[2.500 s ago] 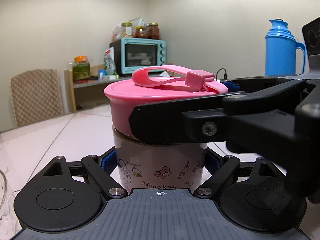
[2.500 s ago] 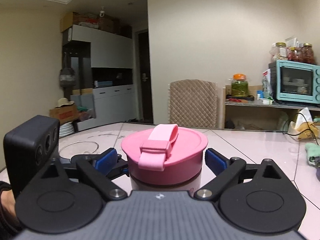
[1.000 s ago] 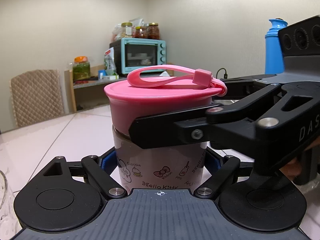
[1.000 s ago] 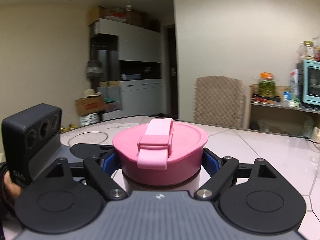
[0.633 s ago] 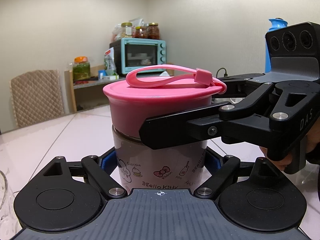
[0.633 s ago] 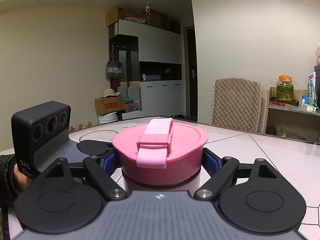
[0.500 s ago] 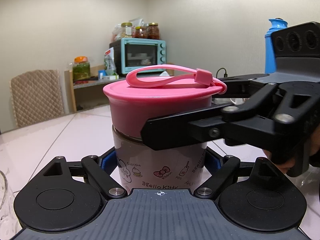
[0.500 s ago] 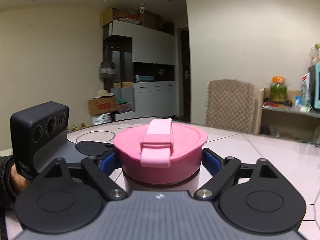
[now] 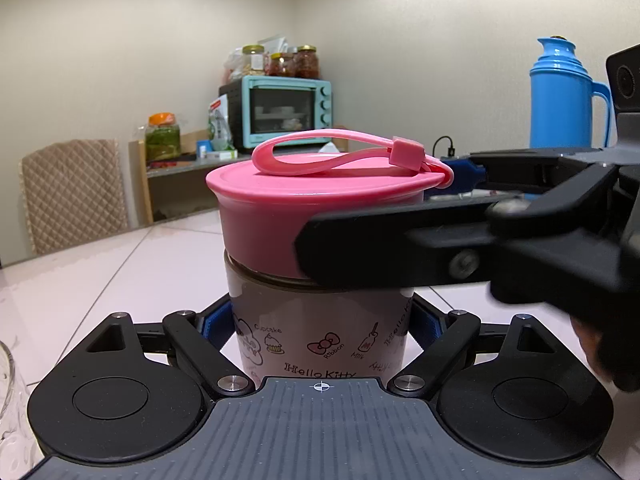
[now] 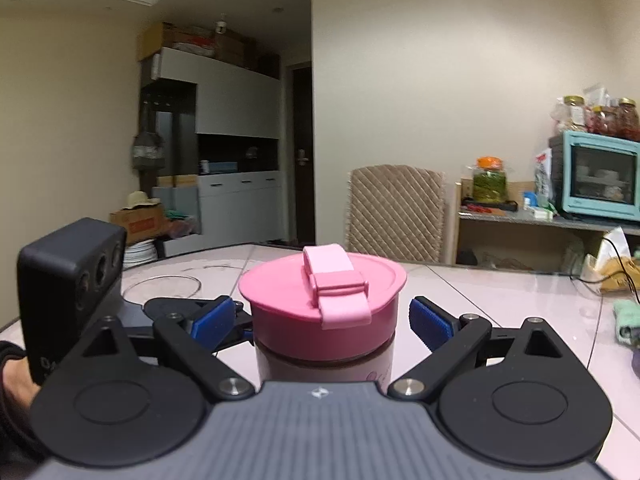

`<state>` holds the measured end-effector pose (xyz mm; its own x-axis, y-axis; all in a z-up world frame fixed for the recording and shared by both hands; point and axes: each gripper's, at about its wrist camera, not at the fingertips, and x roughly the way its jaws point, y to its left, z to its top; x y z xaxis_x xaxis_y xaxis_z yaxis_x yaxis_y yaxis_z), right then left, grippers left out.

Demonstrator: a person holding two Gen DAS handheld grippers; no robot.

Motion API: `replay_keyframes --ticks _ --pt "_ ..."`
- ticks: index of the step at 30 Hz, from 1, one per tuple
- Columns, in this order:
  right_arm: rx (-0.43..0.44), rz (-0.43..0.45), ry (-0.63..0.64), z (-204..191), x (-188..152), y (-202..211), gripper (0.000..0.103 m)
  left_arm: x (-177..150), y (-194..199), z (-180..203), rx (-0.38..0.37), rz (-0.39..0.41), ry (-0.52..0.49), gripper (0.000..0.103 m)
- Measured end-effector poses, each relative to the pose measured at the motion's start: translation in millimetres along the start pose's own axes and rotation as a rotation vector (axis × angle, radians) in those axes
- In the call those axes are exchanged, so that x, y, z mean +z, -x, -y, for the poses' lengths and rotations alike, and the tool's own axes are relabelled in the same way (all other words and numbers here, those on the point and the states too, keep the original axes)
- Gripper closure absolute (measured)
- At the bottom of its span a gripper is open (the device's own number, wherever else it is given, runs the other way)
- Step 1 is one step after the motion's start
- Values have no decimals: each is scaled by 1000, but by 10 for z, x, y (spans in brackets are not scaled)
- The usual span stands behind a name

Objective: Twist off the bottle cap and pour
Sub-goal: 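Regrip the lid and twist it again with the right gripper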

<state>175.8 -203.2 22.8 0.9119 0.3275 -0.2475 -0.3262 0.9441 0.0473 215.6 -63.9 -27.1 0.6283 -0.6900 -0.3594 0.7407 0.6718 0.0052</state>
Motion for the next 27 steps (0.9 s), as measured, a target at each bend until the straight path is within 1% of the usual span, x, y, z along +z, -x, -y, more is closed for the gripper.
replay_keyframes --ticks 3,13,17,20,23,27 --pt "-45 -1 -12 -42 -23 -65 8 0 0 -4 0 0 0 13" --pt "-114 -11 7 -134 -40 -154 8 0 0 0 0 0 -1 13" --pt "-110 -9 -2 -147 -30 -165 9 0 -1 0 0 0 -1 13" --pt "-106 -14 -2 -158 -35 -180 15 0 -1 0 0 0 -1 13" --pt "-107 -15 -6 -161 -24 -189 17 0 -1 0 0 0 -1 13" --pt "-99 -14 -10 -147 -20 -191 17 1 -5 -2 0 0 -1 13"
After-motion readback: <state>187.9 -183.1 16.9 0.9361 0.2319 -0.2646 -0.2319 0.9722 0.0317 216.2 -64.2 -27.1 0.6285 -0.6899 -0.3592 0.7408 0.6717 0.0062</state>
